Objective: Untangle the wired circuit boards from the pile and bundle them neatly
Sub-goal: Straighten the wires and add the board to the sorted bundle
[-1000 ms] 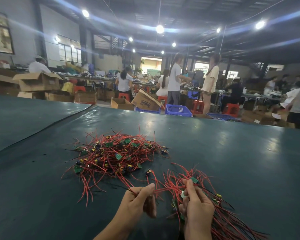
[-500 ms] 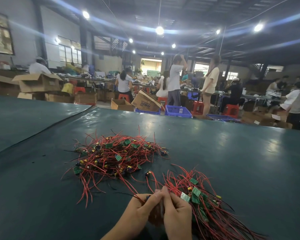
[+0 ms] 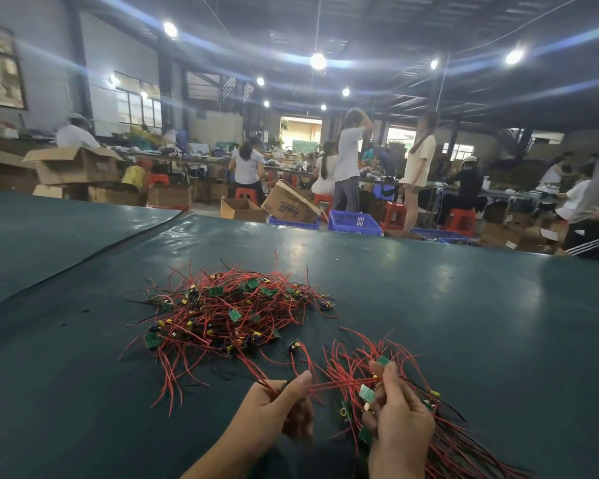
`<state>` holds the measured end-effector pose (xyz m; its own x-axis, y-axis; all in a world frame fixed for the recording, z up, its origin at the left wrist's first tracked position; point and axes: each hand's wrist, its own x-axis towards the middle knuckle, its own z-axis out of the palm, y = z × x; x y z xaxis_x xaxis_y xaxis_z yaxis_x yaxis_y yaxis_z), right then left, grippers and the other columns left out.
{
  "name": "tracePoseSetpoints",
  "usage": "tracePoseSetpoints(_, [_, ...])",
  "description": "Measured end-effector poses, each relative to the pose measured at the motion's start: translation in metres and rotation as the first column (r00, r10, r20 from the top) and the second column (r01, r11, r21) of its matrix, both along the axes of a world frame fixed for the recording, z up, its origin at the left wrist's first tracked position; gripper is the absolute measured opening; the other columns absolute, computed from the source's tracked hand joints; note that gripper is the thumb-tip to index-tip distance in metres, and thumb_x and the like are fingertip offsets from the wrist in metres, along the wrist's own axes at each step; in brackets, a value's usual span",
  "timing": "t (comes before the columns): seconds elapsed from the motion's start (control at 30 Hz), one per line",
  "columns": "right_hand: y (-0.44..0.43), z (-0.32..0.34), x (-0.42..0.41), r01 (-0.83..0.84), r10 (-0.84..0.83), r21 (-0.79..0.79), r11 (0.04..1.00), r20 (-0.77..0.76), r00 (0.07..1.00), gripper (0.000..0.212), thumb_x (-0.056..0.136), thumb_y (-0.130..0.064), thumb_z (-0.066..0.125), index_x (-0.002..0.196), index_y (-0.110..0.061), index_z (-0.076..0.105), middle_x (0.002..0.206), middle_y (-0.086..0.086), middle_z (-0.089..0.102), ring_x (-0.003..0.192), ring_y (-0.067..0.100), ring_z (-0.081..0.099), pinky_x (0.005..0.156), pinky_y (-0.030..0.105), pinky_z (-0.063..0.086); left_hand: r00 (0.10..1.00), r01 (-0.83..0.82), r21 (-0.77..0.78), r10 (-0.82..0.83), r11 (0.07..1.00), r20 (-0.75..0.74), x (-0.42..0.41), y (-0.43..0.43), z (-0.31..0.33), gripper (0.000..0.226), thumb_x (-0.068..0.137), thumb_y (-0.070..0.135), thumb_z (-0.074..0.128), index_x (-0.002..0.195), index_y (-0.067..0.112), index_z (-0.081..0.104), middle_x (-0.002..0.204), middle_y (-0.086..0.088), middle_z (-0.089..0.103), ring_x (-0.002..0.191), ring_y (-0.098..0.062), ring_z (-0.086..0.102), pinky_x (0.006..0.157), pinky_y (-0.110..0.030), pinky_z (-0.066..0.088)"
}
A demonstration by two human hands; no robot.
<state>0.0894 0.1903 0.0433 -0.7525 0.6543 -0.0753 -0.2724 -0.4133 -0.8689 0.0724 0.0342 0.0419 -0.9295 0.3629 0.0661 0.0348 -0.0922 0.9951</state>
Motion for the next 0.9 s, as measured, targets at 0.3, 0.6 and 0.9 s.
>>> tracePoseSetpoints(0.3, [-0.003, 0.002, 0.001, 0.053, -0.051, 0.024, 0.998, -0.083, 0.995, 0.029, 0.091, -0.024, 0.062, 0.069, -0.010, 0.076, 0.044, -0.008, 0.039, 0.033, 0.002, 0.025, 0.032, 0.016, 0.021, 0.967, -0.112, 0.230, 0.053, 0.967, 0.248, -0.002, 0.005, -0.005, 0.041, 0.059, 0.020, 0.077, 0.092, -0.004, 0.071, 0.076, -0.022, 0.069, 0.050, -0.015, 0.057, 0.048, -0.019, 0.047])
tracePoseSetpoints(0.6, [-0.005, 0.001, 0.004, 0.094, -0.091, 0.102, 0.990, -0.034, 0.995, 0.029, 0.091, -0.027, 0.062, 0.067, -0.023, 0.078, 0.042, -0.011, 0.042, 0.032, 0.001, 0.027, 0.032, 0.016, 0.023, 0.981, -0.070, 0.347, 0.001, 0.935, 0.195, -0.008, -0.005, -0.008, 0.047, 0.049, 0.014, 0.092, 0.093, 0.010, 0.075, 0.087, -0.020, 0.070, 0.060, -0.014, 0.060, 0.055, -0.020, 0.050])
tracePoseSetpoints(0.9, [-0.005, 0.003, 0.006, -0.162, 0.140, -0.116, 0.980, -0.177, 0.974, 0.072, 0.080, -0.065, 0.038, 0.075, -0.003, 0.073, 0.047, -0.001, 0.044, 0.030, 0.007, 0.028, 0.032, 0.014, 0.025, 0.928, -0.221, 0.445, 0.046, 0.868, 0.371, -0.013, -0.008, 0.001, 0.029, 0.073, 0.039, 0.066, 0.066, 0.011, 0.063, 0.059, -0.007, 0.056, 0.049, -0.017, 0.053, 0.049, -0.026, 0.048])
